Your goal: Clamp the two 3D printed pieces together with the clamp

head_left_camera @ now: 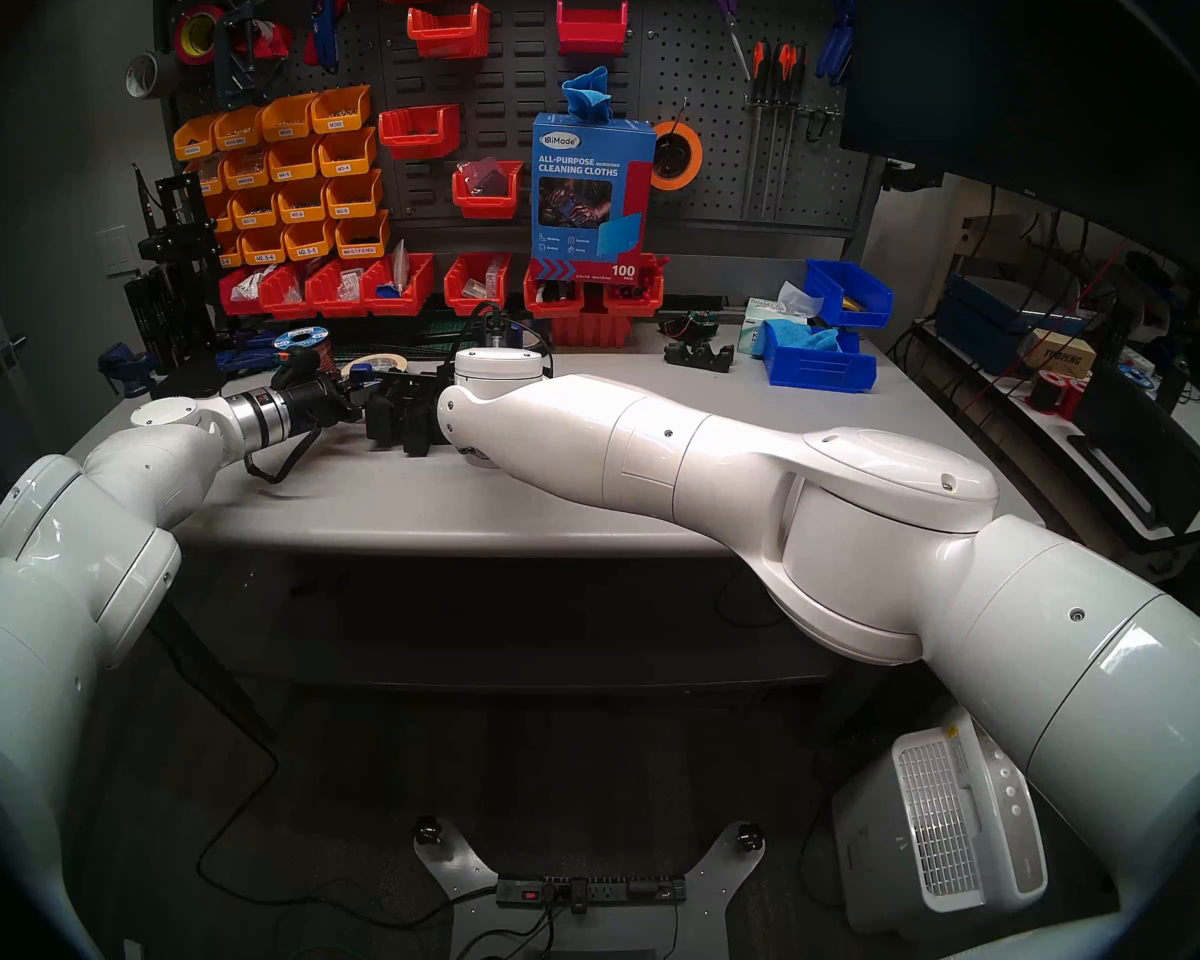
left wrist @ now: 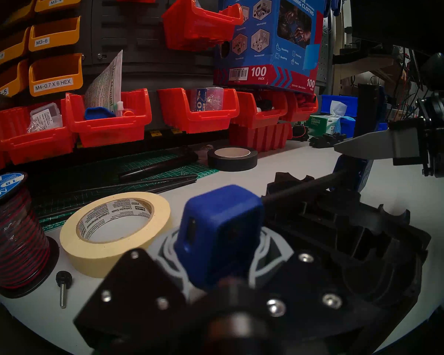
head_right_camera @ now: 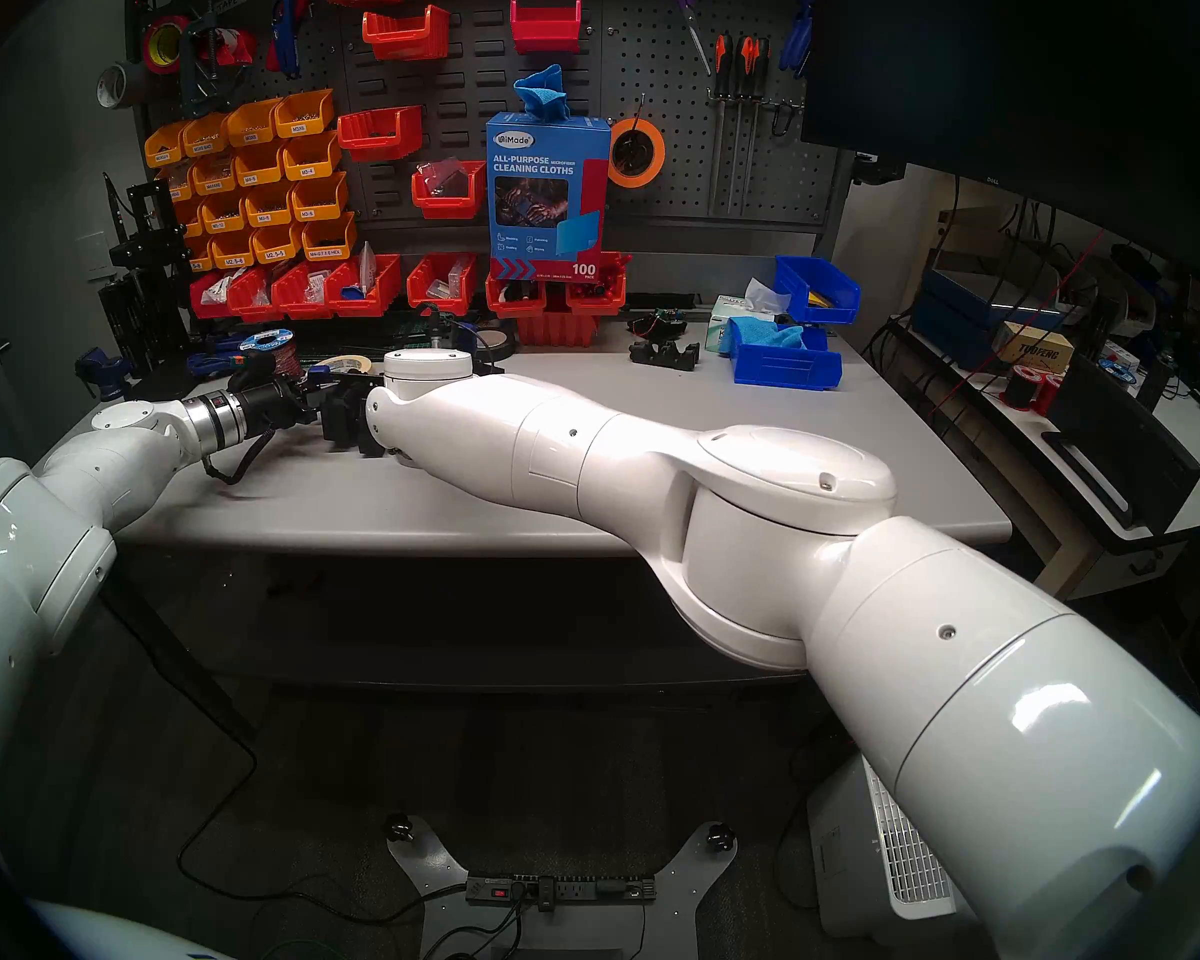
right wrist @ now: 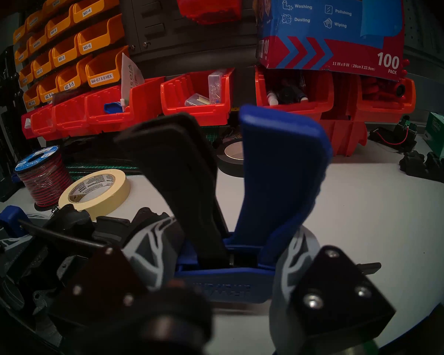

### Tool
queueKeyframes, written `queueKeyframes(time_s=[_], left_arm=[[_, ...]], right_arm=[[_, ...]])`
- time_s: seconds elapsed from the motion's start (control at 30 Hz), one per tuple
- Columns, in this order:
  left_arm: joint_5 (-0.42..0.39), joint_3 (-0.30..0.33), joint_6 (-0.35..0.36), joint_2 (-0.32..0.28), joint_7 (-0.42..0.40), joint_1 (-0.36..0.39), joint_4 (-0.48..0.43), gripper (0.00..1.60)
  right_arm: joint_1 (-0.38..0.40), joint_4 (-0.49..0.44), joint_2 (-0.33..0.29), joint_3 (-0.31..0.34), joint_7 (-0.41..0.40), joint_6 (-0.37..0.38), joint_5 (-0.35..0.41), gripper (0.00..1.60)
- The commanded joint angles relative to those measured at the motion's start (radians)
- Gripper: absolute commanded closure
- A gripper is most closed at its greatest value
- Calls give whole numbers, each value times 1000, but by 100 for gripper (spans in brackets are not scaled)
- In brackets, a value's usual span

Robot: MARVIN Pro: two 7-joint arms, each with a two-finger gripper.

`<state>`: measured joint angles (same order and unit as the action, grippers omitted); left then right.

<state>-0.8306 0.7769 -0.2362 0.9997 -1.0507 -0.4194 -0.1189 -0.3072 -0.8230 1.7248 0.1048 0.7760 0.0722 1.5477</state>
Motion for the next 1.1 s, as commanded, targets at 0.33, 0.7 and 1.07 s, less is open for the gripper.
queueKeyframes(time_s=[0.33, 0.7, 1.07], left_arm=[[-4, 5, -12, 43, -22, 52, -51, 160], [-3, 4, -11, 27, -17, 49, -43, 160], [-3, 5, -11, 25, -16, 47, -42, 160]], right_arm=[[14, -31, 106, 5, -67, 9, 11, 160], [20, -14, 102, 7, -74, 15, 16, 160], [23, 0, 110, 9, -82, 21, 20, 160]])
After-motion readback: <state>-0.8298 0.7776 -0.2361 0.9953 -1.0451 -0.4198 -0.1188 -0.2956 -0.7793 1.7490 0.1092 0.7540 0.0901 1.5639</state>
